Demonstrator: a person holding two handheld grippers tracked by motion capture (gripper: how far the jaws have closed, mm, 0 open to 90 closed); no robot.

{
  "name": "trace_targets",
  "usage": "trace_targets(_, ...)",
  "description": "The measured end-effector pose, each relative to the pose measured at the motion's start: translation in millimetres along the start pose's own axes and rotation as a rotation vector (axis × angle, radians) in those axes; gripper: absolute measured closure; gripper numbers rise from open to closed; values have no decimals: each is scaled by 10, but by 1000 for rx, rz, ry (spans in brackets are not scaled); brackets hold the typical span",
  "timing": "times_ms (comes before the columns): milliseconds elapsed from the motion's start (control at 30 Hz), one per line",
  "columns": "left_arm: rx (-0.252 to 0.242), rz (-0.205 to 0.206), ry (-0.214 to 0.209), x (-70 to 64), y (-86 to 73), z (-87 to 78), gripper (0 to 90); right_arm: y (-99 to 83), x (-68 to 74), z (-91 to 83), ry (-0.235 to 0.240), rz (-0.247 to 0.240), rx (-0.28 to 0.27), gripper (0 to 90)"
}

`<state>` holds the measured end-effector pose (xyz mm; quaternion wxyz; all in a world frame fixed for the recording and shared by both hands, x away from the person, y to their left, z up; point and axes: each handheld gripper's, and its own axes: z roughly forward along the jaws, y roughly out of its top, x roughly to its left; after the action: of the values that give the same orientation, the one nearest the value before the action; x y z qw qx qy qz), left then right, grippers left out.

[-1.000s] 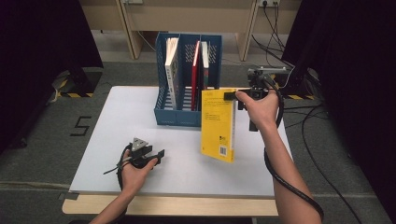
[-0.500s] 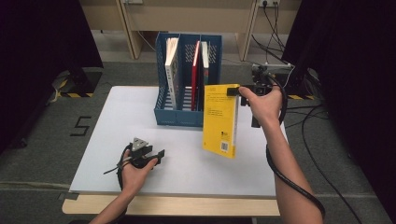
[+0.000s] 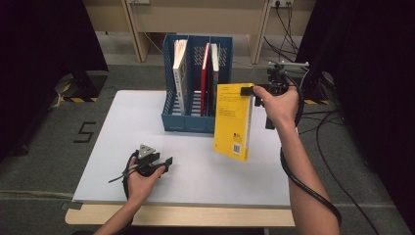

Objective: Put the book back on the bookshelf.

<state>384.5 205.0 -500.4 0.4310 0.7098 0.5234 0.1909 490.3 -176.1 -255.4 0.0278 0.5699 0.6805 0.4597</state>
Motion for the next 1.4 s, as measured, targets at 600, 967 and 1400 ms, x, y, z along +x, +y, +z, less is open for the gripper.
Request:
trace_targets(600,-4,-1,0,-1,-2,3,391,154,9,-65,-4,9,-30,761)
trace_targets(967,-6,-3,-1,-3,-2,4,391,252,3,-43,-16,21,-45,761)
trace_targets(1400,-6,-1,-1,-4,-2,2,390,363,28,-63,-19,23,-64,762)
